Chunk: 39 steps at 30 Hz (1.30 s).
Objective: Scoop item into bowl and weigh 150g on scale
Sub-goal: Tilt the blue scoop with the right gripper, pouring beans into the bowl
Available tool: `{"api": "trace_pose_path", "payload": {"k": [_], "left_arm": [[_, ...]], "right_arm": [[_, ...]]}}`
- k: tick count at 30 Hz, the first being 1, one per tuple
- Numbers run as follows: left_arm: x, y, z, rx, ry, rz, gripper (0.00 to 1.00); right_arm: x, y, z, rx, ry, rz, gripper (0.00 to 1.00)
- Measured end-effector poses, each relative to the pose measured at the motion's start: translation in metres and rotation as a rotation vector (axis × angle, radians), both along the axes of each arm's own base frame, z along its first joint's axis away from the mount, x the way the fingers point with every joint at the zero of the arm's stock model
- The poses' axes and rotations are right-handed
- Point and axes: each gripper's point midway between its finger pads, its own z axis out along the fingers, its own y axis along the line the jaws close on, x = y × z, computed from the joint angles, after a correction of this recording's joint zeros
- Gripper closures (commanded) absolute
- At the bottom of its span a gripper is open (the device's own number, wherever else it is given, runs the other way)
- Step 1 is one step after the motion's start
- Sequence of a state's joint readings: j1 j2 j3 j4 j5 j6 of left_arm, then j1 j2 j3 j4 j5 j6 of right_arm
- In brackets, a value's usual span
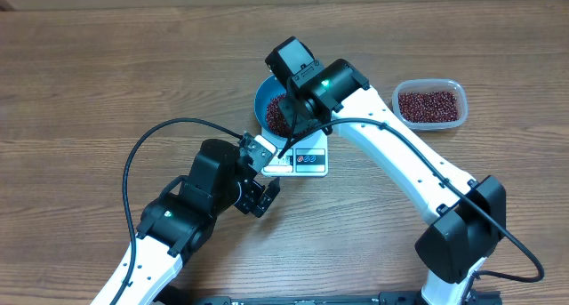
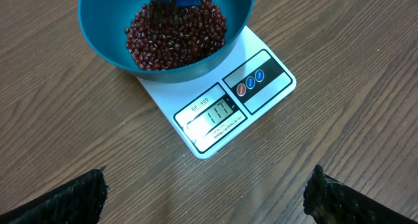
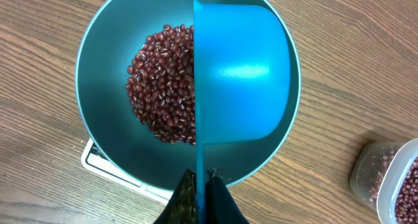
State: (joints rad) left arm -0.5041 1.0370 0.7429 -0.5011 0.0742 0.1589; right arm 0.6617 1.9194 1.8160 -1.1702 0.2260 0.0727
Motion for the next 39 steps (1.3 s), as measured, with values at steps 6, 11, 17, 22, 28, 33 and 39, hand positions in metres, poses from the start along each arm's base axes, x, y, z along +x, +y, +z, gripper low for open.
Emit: {"api": "trace_pose_path", "payload": {"k": [6,11,17,22,28,33,39], "left_arm": [[0.0,0.0,0.0,0.0,0.0,0.0,0.0],[0.0,0.0,0.0,0.0,0.0,0.0,0.0],[0.0,0.0,0.0,0.0,0.0,0.0,0.0],[0.0,0.0,0.0,0.0,0.0,0.0,0.01],[0.0,0.0,0.0,0.0,0.0,0.0,0.0],[0.0,0.0,0.0,0.0,0.0,0.0,0.0],[0.0,0.0,0.0,0.0,0.0,0.0,0.0]], "right_arm": [[0.0007,-0.0011,0.0003,-0.007,-0.006,-0.004,0.96],[0.001,-0.0016,0.0005,-0.01,-0.008,-0.006,0.96],[0.001,-0.0016,0.0005,-0.01,-0.008,-0.006,0.96],[0.0011,-0.0016,0.0005,-0.01,-0.008,-0.006,0.96],[0.0013,-0.0021,0.0006,-0.012,-0.01,-0.007,0.96],[0.002,-0.0031,0.0009,-0.017,-0.014,-0.01,0.96],[0.0021,-0.0032,0.0009,-0.018,-0.015,-0.01,0.96]]}}
